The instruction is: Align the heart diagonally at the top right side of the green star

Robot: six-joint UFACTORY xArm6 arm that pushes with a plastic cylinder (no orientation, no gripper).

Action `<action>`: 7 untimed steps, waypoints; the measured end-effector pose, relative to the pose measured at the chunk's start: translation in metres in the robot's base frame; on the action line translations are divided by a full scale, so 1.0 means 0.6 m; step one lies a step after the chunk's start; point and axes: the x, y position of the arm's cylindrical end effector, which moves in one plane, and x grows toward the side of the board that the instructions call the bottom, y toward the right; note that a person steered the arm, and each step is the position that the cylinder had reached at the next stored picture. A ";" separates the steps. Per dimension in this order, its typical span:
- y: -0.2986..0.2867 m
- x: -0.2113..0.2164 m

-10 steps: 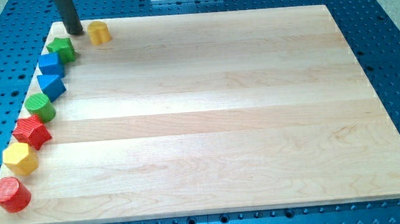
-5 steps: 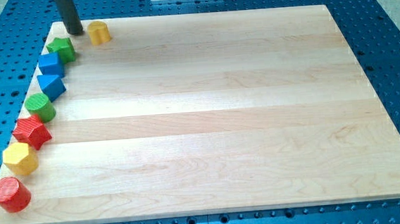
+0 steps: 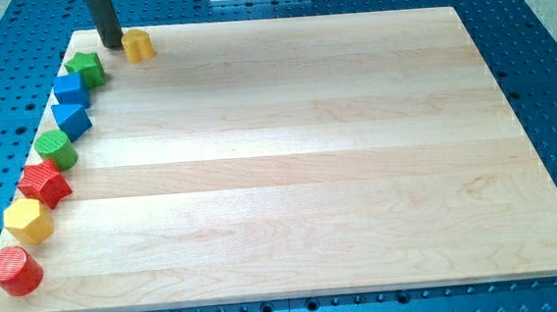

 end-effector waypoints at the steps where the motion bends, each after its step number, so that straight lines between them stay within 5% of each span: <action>1: 0.022 0.000; 7: 0.056 0.005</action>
